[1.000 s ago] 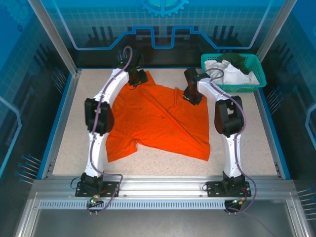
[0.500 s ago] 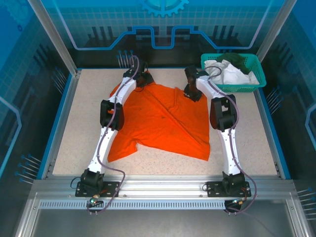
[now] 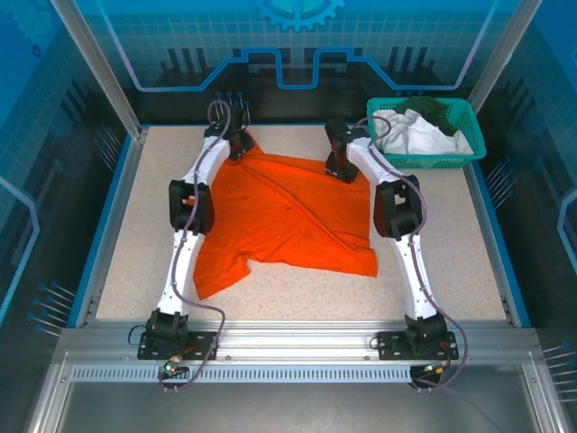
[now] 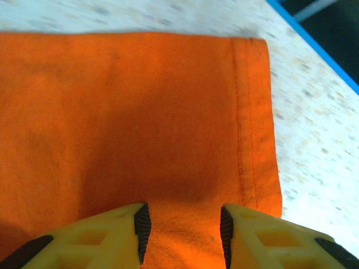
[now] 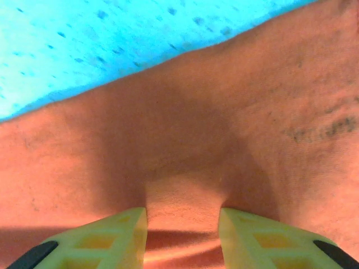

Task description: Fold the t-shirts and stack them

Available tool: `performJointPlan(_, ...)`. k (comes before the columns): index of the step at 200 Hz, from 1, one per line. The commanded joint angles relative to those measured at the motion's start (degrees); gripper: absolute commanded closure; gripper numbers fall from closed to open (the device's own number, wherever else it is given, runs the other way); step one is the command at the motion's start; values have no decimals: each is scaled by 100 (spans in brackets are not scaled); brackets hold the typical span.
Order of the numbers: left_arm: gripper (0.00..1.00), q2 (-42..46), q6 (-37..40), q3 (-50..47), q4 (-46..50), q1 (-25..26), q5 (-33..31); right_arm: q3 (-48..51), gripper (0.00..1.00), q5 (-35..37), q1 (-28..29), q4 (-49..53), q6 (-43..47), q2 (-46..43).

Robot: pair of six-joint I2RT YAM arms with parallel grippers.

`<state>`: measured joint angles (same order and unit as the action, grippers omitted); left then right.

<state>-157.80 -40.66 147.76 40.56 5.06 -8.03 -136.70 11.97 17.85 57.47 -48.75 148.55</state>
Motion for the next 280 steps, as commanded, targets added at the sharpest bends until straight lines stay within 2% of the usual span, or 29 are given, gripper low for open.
performJointPlan(1, 53, 202, -34, -582, 399, -359, -244, -581, 56, 18, -30, 347, 138, 505)
performJointPlan(29, 45, 222, 222, -215, 195, -348, 298, -1529, 44, -292, -215, 332, 231, 899)
performJointPlan(58, 37, 470, 232, -77, 43, -330, 656, -1681, 39, -655, -413, -260, 217, 890)
performJointPlan(80, 20, 1019, 354, -291, 82, -321, 657, -1903, 38, -971, -500, -542, 195, 886)
performJointPlan(93, 9, 1541, 469, -745, 41, -313, 562, -2059, 37, -1072, -509, -635, 295, 848)
performJointPlan(105, 4, 2150, 541, -1395, -95, -317, 459, -2109, 32, -1150, -502, -713, 368, 723)
performJointPlan(131, 1, 3641, 419, -3139, -605, -206, 249, -2112, 26, -1233, -395, -665, 723, 283)
performJointPlan(158, 2, 4892, 103, -4692, -349, 207, 37, -1815, 23, -1056, -283, 13, 1101, -478)
performJointPlan(170, 4, 5400, -12, -5444, -224, 426, 65, -1190, 22, -893, -227, 368, 1107, -1055)
performJointPlan(181, 7, 5838, -105, -6129, -74, 616, 131, -136, 23, -787, -171, 392, 1113, -1824)
performJointPlan(222, 17, 7271, -410, -8509, 381, 1135, 573, 5257, 25, -649, -137, -589, 263, -5307)
performJointPlan(233, 19, 7639, -478, -8982, 560, 1246, 627, 6282, 27, -822, -172, -755, 180, -6011)
performJointPlan(259, 22, 8385, -782, -9519, 1268, 1672, 277, 7976, 31, -1233, -319, -1087, 216, -7227)
performJointPlan(280, 23, 8710, -1334, -9583, 1988, 1991, 14, 8946, 34, -1643, -506, -1391, 336, -7777)
